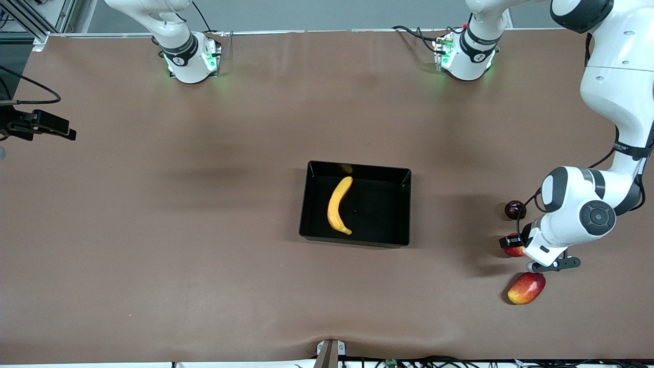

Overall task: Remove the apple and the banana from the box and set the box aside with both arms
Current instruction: 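Carry the apple with the left gripper beside the other fruits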

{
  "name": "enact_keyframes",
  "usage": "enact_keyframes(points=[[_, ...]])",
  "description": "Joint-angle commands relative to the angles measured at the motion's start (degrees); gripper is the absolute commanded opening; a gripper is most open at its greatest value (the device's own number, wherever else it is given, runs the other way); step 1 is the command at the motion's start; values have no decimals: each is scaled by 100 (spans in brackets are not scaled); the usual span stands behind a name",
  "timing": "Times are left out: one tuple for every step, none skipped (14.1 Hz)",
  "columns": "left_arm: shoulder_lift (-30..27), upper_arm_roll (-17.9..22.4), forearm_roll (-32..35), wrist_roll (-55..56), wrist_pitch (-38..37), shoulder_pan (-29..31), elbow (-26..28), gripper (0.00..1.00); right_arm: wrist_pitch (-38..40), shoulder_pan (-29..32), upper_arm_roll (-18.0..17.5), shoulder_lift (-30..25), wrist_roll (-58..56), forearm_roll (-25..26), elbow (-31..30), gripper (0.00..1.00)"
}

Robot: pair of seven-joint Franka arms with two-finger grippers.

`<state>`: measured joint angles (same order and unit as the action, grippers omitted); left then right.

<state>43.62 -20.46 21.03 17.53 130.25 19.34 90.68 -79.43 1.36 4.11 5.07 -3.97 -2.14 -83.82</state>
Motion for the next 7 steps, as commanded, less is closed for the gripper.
enact_keyframes(points=[[15, -29, 103, -66, -8, 8, -112, 100, 42, 31, -24, -6, -43, 21, -3, 100], [-2, -29, 94, -74, -8, 8, -112, 100, 42, 31, -24, 3, -43, 21, -3, 100], [-29, -46, 94, -75, -8, 8, -112, 100, 42, 31, -24, 3, -34, 21, -3, 100], [-81, -81, 94, -75, -8, 8, -121, 100, 42, 31, -24, 3, -34, 21, -3, 100], [-195, -99, 85, -57, -17, -1, -121, 100, 42, 31, -24, 12, -34, 21, -3, 100], [-292, -99, 85, -57, -86, -36, -112, 100, 42, 31, -24, 12, -34, 21, -3, 100], [-449, -186, 68, -48, -148, -36, -86, 100, 42, 31, -24, 12, -34, 21, -3, 100]])
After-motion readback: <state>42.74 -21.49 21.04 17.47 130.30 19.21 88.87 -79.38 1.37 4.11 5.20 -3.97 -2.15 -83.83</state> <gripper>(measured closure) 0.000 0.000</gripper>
